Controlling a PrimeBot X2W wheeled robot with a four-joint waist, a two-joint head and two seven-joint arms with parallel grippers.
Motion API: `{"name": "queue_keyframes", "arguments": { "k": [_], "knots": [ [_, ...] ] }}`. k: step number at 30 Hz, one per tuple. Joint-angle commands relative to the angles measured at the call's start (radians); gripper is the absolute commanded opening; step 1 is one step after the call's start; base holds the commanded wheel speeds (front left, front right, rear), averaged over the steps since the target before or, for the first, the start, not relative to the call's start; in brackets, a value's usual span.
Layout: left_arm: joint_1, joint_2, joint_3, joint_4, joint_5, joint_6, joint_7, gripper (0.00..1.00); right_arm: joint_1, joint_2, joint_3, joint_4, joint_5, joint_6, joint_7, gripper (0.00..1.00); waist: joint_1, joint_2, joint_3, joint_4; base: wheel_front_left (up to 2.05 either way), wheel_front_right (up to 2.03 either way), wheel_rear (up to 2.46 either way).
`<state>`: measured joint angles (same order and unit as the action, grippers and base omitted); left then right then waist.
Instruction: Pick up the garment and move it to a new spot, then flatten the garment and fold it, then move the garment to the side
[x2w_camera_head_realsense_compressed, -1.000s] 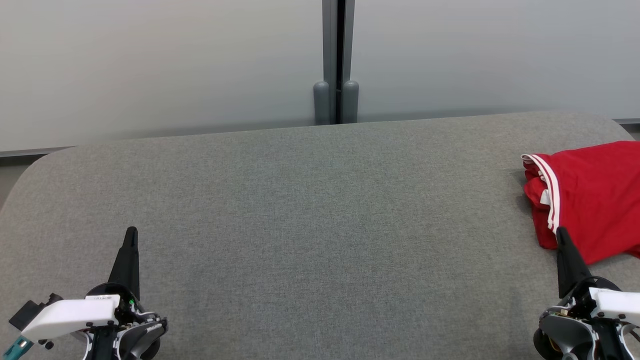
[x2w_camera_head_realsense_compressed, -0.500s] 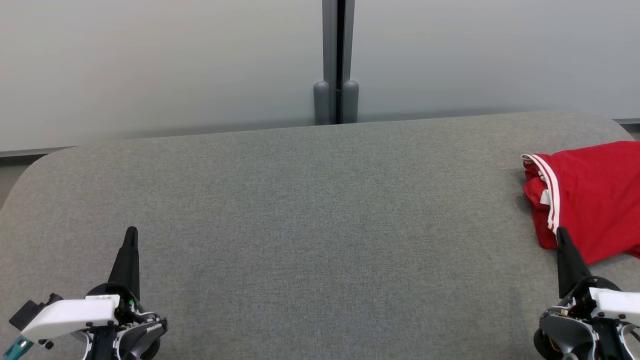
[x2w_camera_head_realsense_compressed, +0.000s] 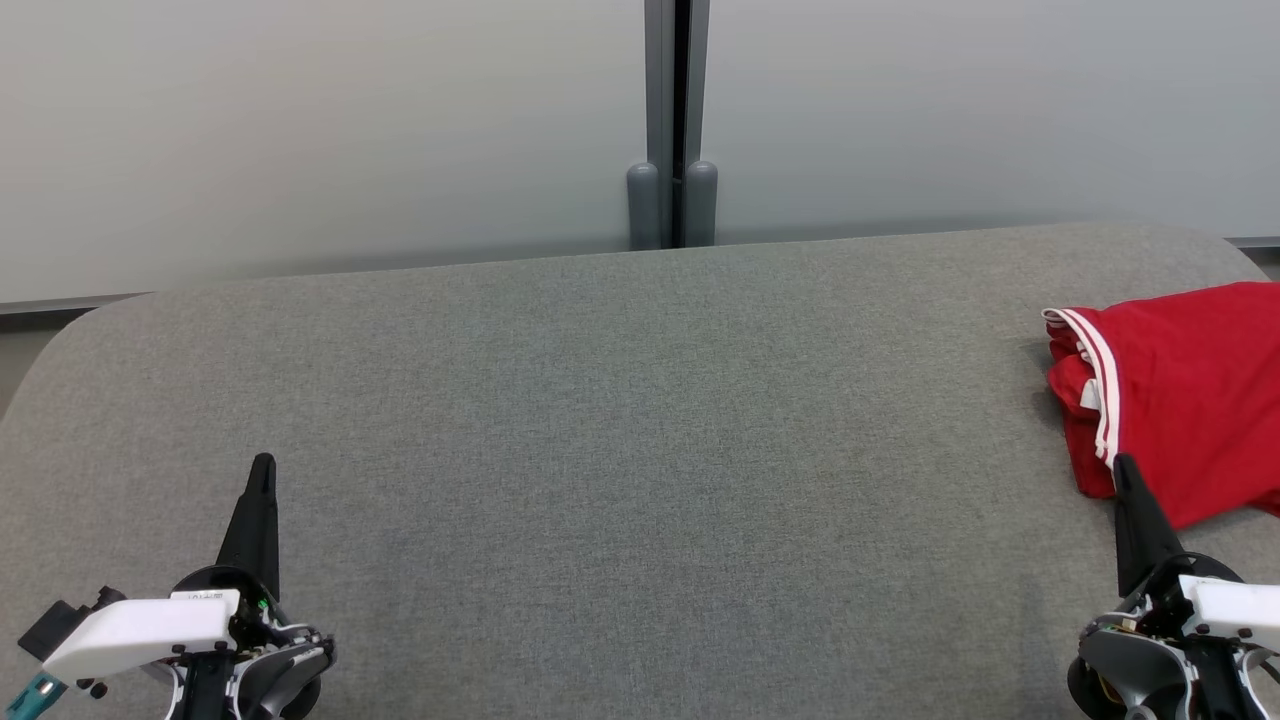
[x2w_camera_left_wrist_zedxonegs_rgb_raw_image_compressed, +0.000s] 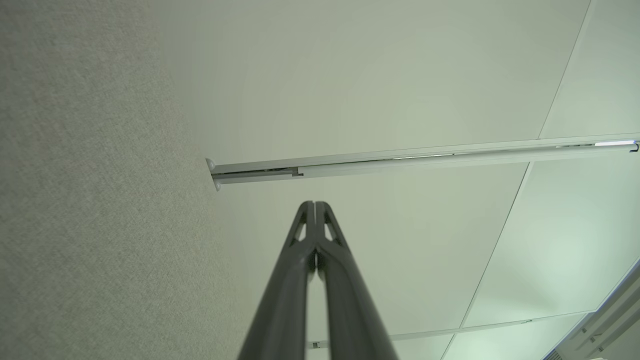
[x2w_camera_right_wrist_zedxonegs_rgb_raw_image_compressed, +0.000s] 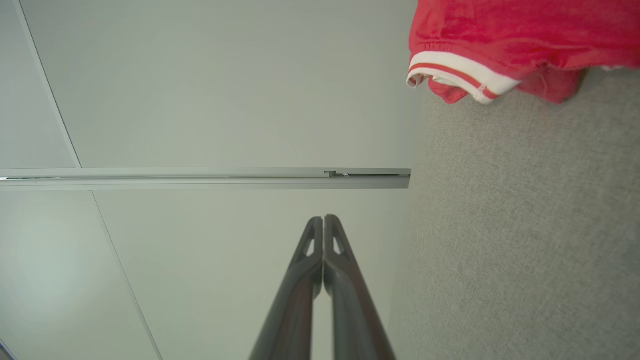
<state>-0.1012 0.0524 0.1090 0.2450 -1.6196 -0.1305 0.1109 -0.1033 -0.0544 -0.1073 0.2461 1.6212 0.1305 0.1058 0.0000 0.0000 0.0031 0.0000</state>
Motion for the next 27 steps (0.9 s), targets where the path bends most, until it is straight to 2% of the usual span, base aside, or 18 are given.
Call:
{"name": "queue_keyframes", "arguments": {
  "k": [1,27],
  "knots": [
    [-0.014,0.002,0.004,0.001,0.004,-0.004,0.000,0.00,-0.011,-0.001,-0.001,0.002,-0.005,0.000,0.004,0.00,0.0000,0.0000,0.000,0.000,0.00,0.00,0.00],
    [-0.014,0.001,0.006,0.001,0.007,-0.004,0.002,0.00,-0.011,0.001,-0.003,0.002,-0.007,0.000,0.007,0.00,0.0000,0.0000,0.000,0.000,0.00,0.00,0.00]
  ]
}}
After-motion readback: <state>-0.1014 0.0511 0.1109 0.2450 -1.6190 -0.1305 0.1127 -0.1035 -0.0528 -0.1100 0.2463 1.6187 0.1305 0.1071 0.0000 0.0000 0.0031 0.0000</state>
